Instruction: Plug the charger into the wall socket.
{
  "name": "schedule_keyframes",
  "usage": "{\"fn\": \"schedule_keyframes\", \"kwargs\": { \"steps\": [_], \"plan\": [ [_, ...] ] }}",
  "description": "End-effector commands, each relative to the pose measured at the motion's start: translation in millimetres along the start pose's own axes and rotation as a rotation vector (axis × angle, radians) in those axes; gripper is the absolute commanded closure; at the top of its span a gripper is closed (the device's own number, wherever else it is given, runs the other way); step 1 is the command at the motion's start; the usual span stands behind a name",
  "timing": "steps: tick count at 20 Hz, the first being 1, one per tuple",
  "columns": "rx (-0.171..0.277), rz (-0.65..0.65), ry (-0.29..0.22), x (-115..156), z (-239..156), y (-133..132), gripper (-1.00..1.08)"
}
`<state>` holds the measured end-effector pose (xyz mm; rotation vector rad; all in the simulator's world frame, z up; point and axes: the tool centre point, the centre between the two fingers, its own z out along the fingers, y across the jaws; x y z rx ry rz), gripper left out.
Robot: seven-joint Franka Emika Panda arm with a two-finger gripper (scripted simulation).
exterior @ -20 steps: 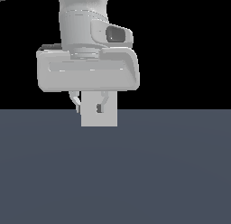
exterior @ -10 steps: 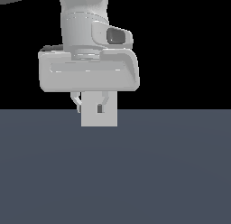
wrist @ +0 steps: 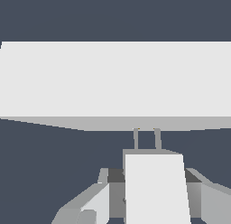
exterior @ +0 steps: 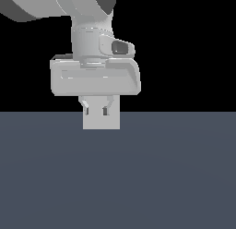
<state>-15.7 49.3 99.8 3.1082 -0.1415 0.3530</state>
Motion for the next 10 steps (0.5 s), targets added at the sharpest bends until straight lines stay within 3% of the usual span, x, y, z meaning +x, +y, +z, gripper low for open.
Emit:
{"fn": "schedule_keyframes", "kwargs": {
  "steps": [1,10],
  "plan": [
    [0.000,0.000,0.000,7.5,1.6,-0.1,1.08],
    [0.000,0.000,0.000,14.0,3.1,-0.1,1.08]
  ]
}}
